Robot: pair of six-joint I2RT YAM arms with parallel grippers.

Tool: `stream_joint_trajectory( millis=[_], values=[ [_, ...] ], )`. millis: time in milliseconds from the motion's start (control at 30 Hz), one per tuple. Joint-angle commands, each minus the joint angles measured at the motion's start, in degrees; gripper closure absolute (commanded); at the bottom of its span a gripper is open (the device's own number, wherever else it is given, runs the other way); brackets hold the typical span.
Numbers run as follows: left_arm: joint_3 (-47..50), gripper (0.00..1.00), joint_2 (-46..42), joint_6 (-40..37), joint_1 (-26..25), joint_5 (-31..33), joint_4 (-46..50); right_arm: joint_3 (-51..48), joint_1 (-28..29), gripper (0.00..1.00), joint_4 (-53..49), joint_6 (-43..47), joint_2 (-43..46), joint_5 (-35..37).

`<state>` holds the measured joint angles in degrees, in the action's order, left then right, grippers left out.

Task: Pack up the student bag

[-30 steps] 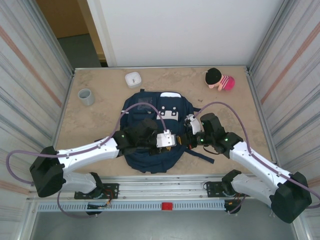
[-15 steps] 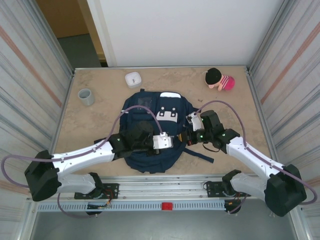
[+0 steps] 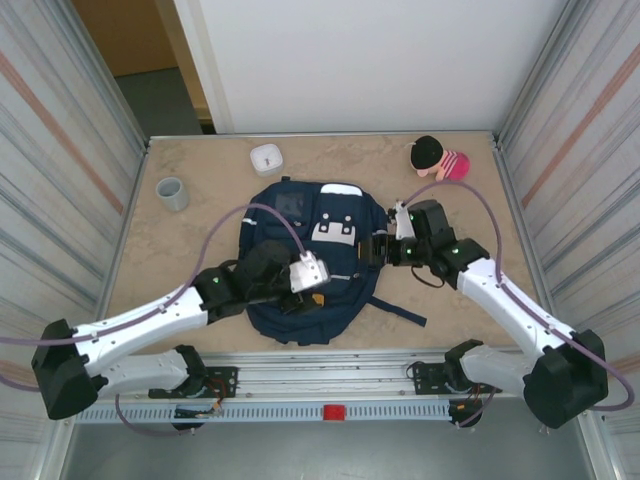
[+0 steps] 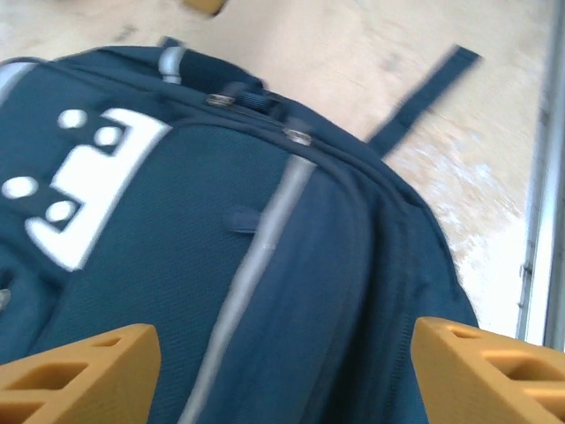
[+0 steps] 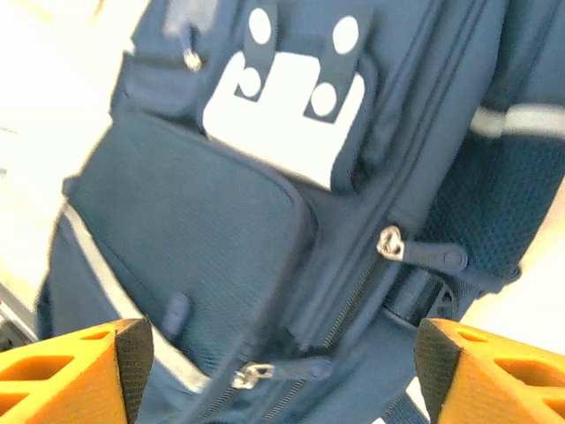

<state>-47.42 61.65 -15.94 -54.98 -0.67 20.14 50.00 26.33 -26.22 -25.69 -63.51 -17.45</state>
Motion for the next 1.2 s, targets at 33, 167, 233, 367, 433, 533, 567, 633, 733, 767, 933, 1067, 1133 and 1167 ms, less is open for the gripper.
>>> stream_joint_trajectory(
  millis=[33,167,233,367,433,533,567,633,733,767,933,1067,1133,1167],
  values=[
    [-9.38,0.17,-4.27,22.02,6.16,11.87,11.83,9.30,1.67,0.19,-12.35,-2.56,0.82,7.64],
    [-12.80,0.15,-6.51,36.33,14.83,10.72,21.81,11.76,5.73,0.09,-15.25,-6.00,-0.96,11.87],
    [-12.30,0.14,-7.23,39.82,18.53,8.58,24.47,11.16,8.21,0.09,-15.21,-7.61,-2.35,13.05],
    [-6.42,0.14,-7.63,42.63,23.70,3.21,23.62,7.86,12.24,0.11,-11.61,-9.77,-7.60,9.74],
    [-2.16,0.14,-6.90,43.28,24.86,1.04,20.67,5.94,13.89,0.11,-9.14,-10.81,-10.53,9.45],
    [5.31,0.20,-4.66,45.22,25.91,0.23,14.81,1.79,14.39,0.12,-4.14,-13.15,-15.35,9.57],
    [8.18,0.23,-3.38,45.69,26.32,0.10,12.53,0.23,13.98,0.13,-2.41,-13.77,-17.26,9.73],
    [12.17,0.35,-0.76,46.38,26.74,-0.10,8.48,-2.06,12.94,0.16,-0.04,-14.69,-20.93,10.86],
    [15.85,0.48,3.40,47.11,26.78,-1.19,3.23,-4.53,10.88,0.23,3.80,-15.34,-25.11,11.17],
    [16.68,0.51,4.88,47.31,26.77,-1.57,1.32,-5.14,10.33,0.25,4.88,-15.37,-25.98,11.46],
    [16.58,0.59,11.28,47.94,26.73,-2.97,-4.54,-5.96,6.77,0.31,7.35,-15.28,-27.97,11.91],
    [13.93,0.61,16.19,49.84,24.98,-4.84,-9.65,-5.20,2.77,0.31,7.28,-13.17,-28.42,11.79],
    [11.43,0.60,18.50,49.86,22.88,-3.88,-9.78,-4.52,0.59,0.31,6.63,-11.59,-28.69,11.73],
    [10.33,0.60,19.37,49.86,21.94,-3.34,-9.85,-4.43,-0.33,0.30,6.36,-10.88,-28.69,11.82]
  ],
)
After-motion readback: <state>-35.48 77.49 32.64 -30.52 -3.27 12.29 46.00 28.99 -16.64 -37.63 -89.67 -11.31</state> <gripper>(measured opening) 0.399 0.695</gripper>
